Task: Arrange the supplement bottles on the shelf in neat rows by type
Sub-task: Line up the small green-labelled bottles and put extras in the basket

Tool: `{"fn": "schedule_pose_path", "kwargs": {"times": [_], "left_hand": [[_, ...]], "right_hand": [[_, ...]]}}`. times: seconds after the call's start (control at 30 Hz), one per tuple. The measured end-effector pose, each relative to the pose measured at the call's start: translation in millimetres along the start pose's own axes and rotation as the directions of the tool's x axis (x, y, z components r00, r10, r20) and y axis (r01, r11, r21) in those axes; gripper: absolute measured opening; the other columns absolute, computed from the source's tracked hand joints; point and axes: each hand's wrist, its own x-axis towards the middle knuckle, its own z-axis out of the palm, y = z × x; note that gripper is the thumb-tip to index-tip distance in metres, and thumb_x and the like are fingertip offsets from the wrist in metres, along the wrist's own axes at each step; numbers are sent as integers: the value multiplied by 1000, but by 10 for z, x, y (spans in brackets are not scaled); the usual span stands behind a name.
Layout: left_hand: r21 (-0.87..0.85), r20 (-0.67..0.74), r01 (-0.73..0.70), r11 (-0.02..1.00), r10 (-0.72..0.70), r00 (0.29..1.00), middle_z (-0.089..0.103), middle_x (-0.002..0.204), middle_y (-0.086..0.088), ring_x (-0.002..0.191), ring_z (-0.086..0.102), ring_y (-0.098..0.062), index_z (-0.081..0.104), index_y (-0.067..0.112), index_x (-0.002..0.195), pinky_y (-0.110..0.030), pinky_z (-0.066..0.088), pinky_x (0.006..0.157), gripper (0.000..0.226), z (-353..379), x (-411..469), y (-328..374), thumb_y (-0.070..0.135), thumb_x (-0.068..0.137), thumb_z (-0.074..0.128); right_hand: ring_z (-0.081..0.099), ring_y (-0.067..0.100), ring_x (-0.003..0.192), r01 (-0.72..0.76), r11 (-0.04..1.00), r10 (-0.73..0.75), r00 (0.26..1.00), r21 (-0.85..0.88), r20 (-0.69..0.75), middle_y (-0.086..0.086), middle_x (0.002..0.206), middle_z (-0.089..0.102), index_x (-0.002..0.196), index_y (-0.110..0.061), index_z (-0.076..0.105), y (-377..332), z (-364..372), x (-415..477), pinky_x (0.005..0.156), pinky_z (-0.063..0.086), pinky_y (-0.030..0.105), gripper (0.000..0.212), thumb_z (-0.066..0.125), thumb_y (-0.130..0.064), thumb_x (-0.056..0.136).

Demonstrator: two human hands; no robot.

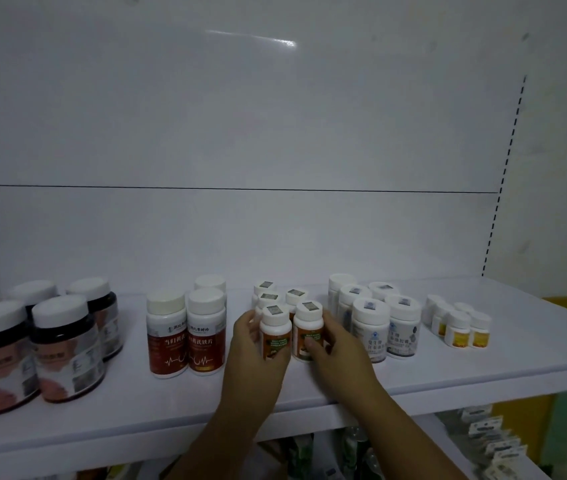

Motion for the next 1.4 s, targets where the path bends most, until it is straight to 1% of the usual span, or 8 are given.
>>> {"fn": "schedule_pose_path", "kwargs": {"times": [0.13, 0.27, 0.4, 0.5, 0.57, 0.77, 1.0, 1.4], "left_hand": [[-20, 3, 48, 999, -48, 999, 50, 118, 9, 104, 46, -3, 34, 20, 138, -8, 42, 73, 67, -22, 16, 14, 5, 81, 67], [-2, -1, 76, 997, -76, 997, 52, 132, 1, 106, 46, -4, 37, 18, 139, -21, 39, 89, 63, -26, 4, 51, 7, 83, 65], [15, -15, 30, 999, -30, 999, 56, 126, 2, 102, 51, -5, 45, 16, 133, -14, 42, 81, 56, -53, -96, 113, 6, 82, 65], [-187, -3, 82, 979, -84, 996, 61, 105, 10, 90, 58, -2, 49, 18, 125, -11, 47, 65, 50, -171, -194, 210, 5, 80, 66], [-306, 104, 131, 943, -103, 989, 66, 99, 6, 87, 66, -8, 52, 22, 115, -16, 54, 63, 44, -283, -245, 321, 3, 79, 66], [-259, 334, 178, 949, -85, 939, 74, 95, -5, 83, 72, -17, 59, 20, 107, -27, 58, 63, 37, -477, -225, 632, 11, 73, 70], [-65, 346, 115, 991, -86, 934, 73, 94, 2, 88, 68, -14, 69, 20, 99, -22, 53, 63, 26, -593, -156, 810, 37, 82, 61], [-90, 197, -5, 996, 23, 980, 69, 100, 2, 89, 67, -11, 64, 18, 102, -15, 55, 64, 19, -548, -184, 885, 25, 85, 62]], "right_hand": [[50, 16, 126, -11, 994, 10, 1000, -109, -5, -3, 140, 52, 149, -26, 24, -18, 49, -12, 101, 38, 27, 62, 53, -27, 94], [46, 11, 125, -7, 998, -10, 957, -58, -290, -9, 138, 47, 142, -22, 38, -96, 71, -227, 105, 39, 30, 51, 53, -31, 94], [57, -1, 84, 133, 991, -110, 892, 23, -438, -16, 96, 57, 96, -31, 60, -166, 138, -567, 76, 46, 15, 17, 59, -16, 89], [57, -3, 76, -49, 970, 121, 946, 238, -300, -13, 86, 61, 84, -38, 55, -208, 91, -774, 65, 43, 7, 23, 59, -15, 90], [61, 10, 75, -229, 886, 279, 958, 404, -69, 2, 87, 67, 94, -25, 61, -250, 9, -750, 69, 52, 22, 9, 52, -24, 94], [73, 31, 71, -572, 327, 235, 820, 752, 522, 23, 93, 73, 107, -3, 62, -520, -247, -690, 61, 60, 33, 46, 40, -41, 95], [72, 33, 73, -561, 259, 199, 828, 786, 525, 26, 93, 72, 109, 1, 60, -591, -204, -764, 60, 61, 35, 55, 61, -35, 68], [71, 40, 83, -513, 65, 65, 858, 856, 509, 27, 106, 68, 115, -1, 58, -645, -235, -768, 75, 57, 47, 47, 57, -25, 74]]}}
